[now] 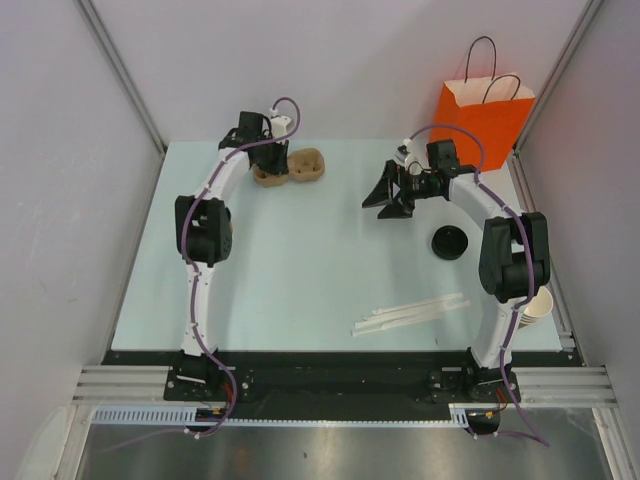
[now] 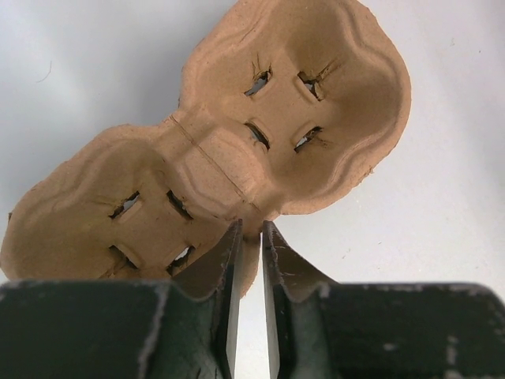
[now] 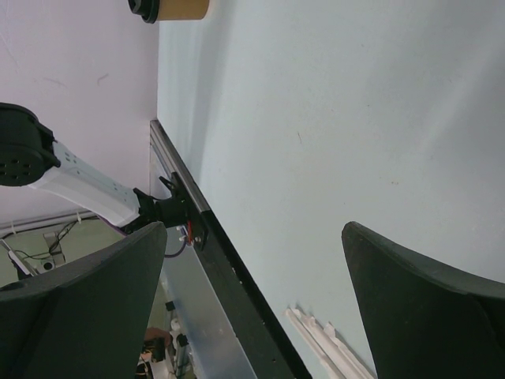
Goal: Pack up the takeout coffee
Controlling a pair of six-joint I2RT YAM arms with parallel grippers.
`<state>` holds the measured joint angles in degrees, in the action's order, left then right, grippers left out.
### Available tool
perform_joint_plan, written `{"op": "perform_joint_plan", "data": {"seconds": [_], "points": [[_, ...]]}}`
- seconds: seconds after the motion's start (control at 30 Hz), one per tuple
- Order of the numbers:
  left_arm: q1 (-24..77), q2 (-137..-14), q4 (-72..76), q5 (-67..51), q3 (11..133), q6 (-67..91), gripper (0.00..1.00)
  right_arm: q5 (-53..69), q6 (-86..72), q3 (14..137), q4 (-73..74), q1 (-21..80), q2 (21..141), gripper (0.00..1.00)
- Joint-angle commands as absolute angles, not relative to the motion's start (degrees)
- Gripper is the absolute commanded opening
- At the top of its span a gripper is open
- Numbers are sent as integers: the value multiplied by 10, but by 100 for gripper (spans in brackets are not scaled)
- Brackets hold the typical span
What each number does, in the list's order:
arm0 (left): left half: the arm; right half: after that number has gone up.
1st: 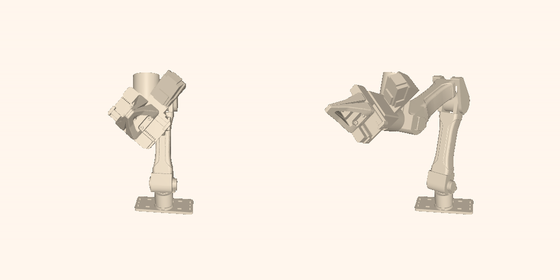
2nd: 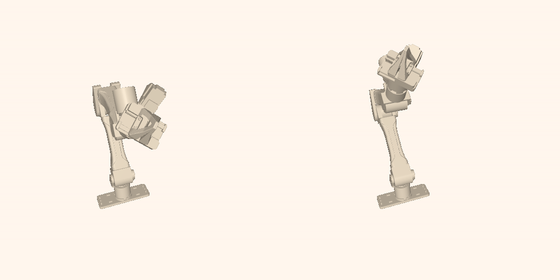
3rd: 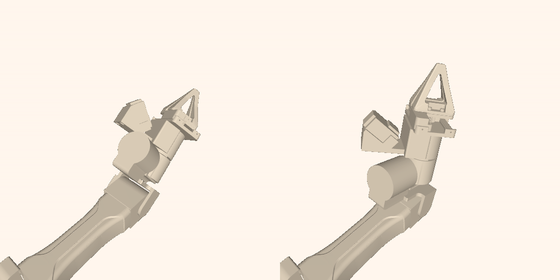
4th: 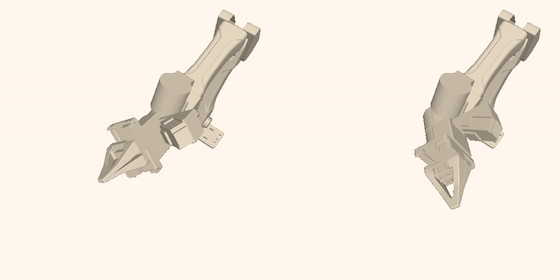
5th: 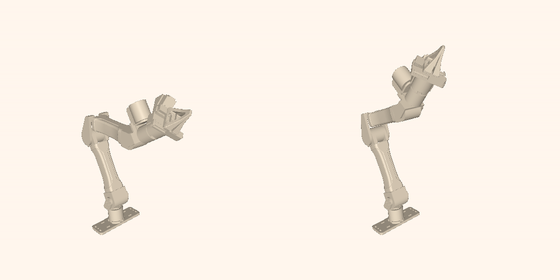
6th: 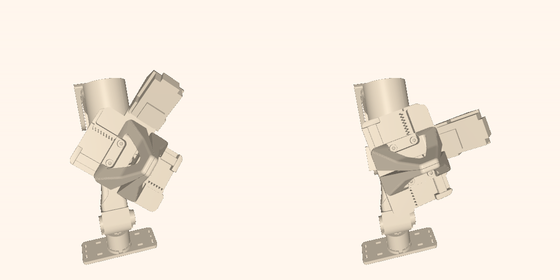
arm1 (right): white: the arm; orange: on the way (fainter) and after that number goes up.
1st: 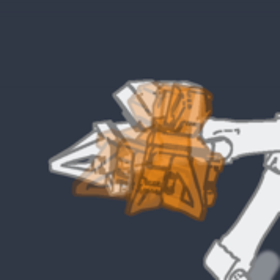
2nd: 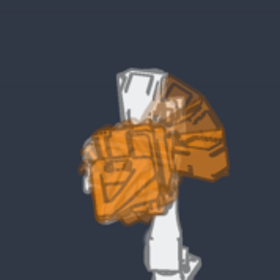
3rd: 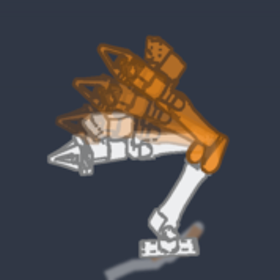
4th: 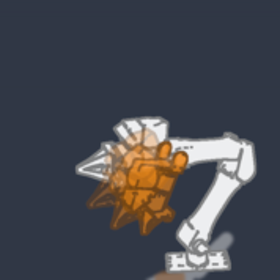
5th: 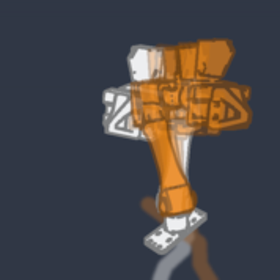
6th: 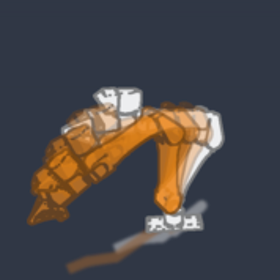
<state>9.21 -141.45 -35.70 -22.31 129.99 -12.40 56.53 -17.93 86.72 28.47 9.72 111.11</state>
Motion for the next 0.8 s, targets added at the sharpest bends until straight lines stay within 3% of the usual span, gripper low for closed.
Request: {"op": "perform_joint_plan", "data": {"seconds": [0.0,0.3,0.57,0.77], "points": [[89,-1407,-353,-231,1327,-119,22,579,-178,890,273,102,1119,100],[89,-1412,-354,-228,1324,-124,17,579,-180,889,275,98,1118,100],[89,-1415,-367,-221,1324,-132,25,582,-184,890,272,98,1120,100],[89,-1414,-362,-214,1324,-129,20,583,-186,890,272,97,1119,100]]}}
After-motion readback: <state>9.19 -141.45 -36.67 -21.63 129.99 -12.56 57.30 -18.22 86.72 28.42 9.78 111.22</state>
